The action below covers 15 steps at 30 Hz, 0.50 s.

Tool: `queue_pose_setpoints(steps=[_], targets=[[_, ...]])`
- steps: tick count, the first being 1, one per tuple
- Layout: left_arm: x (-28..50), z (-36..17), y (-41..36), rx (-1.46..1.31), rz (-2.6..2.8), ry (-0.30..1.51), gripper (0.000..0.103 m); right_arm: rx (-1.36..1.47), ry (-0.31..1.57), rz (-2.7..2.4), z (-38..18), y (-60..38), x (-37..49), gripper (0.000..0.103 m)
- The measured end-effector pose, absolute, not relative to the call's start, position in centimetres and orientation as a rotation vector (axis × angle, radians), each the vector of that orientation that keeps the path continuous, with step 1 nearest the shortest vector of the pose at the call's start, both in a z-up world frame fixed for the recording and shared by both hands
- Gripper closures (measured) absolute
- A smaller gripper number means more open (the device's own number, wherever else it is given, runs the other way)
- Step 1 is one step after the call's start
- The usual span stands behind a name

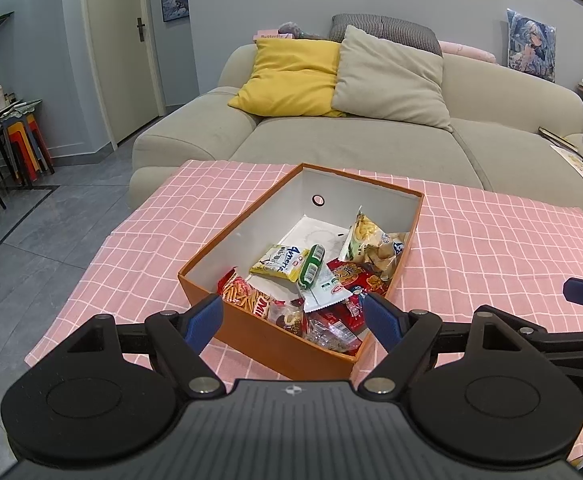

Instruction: Organize snacks

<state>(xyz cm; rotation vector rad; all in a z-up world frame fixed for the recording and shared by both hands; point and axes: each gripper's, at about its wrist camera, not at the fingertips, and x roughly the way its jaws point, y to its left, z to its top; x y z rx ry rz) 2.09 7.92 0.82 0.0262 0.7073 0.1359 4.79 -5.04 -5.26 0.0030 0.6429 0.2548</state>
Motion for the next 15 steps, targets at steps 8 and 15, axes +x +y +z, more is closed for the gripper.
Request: queue_pose_setpoints(steps=[8, 15], targets=[[2.09, 0.72, 7.81, 0.022, 0.137, 0.707, 0.01, 0.013, 0.64, 0.244, -5.14, -5.26, 4.75, 0.004], [2.07, 0.83, 7.77, 0.018, 0.14, 0.706, 0.01, 0.012, 0.638, 0.241, -5.03, -5.29, 4.64, 0.004]])
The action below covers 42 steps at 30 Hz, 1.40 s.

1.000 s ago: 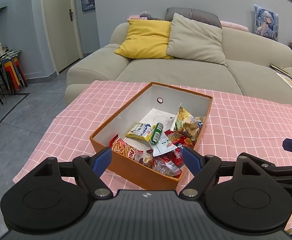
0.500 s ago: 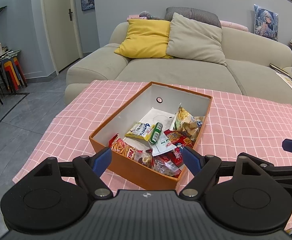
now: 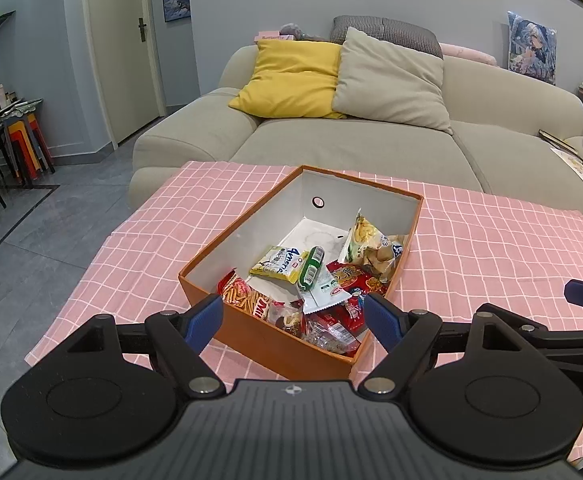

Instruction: Organize snacks

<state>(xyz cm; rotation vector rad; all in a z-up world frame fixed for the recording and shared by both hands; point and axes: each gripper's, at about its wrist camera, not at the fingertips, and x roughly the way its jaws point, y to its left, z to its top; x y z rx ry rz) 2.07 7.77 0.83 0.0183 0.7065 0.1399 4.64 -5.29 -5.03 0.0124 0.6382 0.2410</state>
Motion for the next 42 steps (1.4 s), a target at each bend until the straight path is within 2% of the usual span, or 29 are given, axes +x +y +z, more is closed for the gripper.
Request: queue_pose_setpoints(steps=[42], targets=[[1.9, 1.56, 8.18, 0.023, 0.141, 0.7, 0.011, 0.019, 0.653, 0.224, -5.26, -5.41, 4.63, 0.004]])
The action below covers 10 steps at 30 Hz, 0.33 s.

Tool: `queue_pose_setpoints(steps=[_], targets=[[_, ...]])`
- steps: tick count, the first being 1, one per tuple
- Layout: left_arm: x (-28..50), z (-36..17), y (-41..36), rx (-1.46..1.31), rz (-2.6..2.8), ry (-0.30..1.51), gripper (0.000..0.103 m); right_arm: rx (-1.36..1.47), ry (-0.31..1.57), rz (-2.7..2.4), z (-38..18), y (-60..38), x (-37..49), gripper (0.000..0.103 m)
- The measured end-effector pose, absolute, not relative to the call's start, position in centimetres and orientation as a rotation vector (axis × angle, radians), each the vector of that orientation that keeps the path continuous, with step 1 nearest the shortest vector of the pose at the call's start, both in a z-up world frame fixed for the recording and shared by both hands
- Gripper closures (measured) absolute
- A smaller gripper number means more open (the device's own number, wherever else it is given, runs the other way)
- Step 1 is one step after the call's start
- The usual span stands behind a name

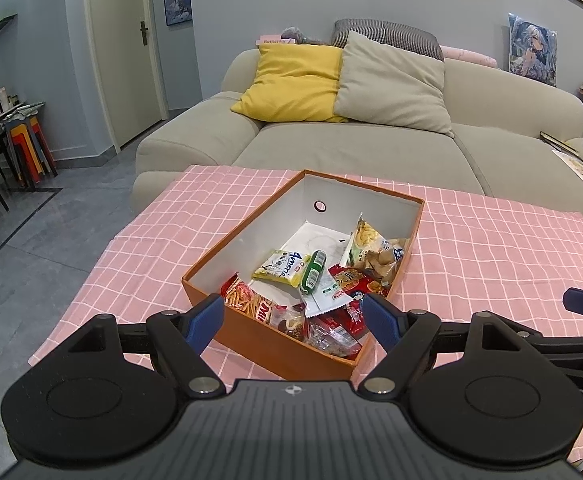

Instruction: Organize snacks

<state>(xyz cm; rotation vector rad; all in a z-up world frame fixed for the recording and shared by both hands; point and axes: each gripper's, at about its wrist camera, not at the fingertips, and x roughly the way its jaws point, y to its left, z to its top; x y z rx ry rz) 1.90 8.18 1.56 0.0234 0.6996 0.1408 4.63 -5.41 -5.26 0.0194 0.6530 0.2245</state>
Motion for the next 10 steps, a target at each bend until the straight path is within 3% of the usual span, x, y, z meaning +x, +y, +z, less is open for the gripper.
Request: queue_pose_setpoints(steps=[10], targets=[[1.83, 1.65, 7.98, 0.028, 0.122, 0.686, 0.011, 0.029, 0.657, 0.219, -5.26, -5.4, 4.75, 0.004]])
